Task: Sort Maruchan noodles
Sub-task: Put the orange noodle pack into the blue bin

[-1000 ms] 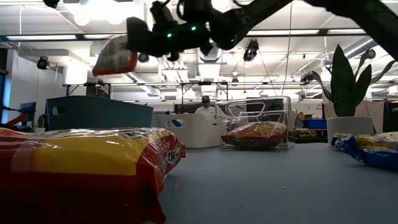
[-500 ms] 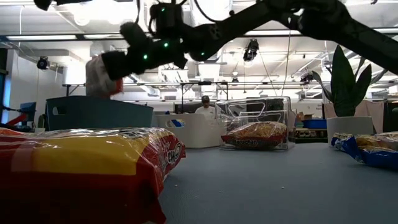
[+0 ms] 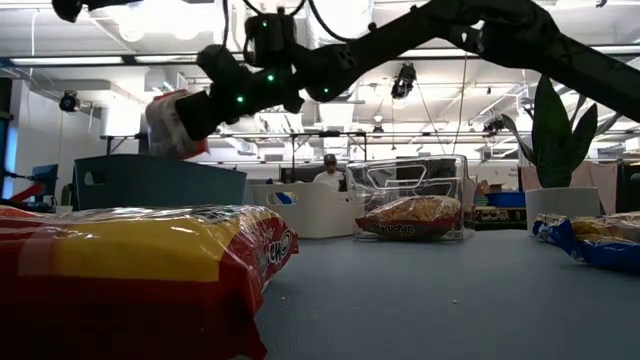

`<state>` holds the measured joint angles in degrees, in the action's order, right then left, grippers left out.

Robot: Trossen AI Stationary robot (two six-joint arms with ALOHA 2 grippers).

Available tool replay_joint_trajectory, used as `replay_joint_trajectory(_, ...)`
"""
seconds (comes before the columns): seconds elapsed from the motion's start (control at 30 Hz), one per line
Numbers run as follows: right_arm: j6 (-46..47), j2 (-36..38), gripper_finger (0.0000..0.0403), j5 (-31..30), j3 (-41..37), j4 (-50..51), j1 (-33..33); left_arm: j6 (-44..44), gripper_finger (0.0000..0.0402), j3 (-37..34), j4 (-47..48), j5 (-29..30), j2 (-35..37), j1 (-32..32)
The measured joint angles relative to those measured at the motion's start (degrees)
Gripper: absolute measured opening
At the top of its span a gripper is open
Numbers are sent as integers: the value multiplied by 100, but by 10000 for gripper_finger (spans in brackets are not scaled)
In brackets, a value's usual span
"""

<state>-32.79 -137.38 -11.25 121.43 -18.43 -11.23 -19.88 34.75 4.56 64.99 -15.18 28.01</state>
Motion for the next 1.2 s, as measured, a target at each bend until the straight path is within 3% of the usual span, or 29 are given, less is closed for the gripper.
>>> replay_joint_trajectory(0.17,676,-130,9,366,-2,-99,-126,-9,0,-1,-41,-2,-9,1)
replay_joint_trajectory(0.37,725,-343,15,372,-9,-169,-117,-57,0,-3,-49,-7,-15,0)
replay_joint_trajectory(0.6,873,-345,82,276,-9,-114,-120,-59,0,-3,-51,-9,-13,2)
replay_joint_trajectory(0.7,702,-345,111,502,-9,-88,-85,-59,0,-3,-49,-9,-13,0)
replay_joint_trajectory(0.87,290,-345,136,285,115,105,187,-59,0,-3,-50,-9,-14,0)
replay_joint_trajectory(1.07,334,-84,136,49,366,1163,385,1,0,-18,-45,-11,-20,2)
replay_joint_trajectory(1.2,827,500,126,311,385,2571,498,343,0,-31,-16,-66,-53,0)
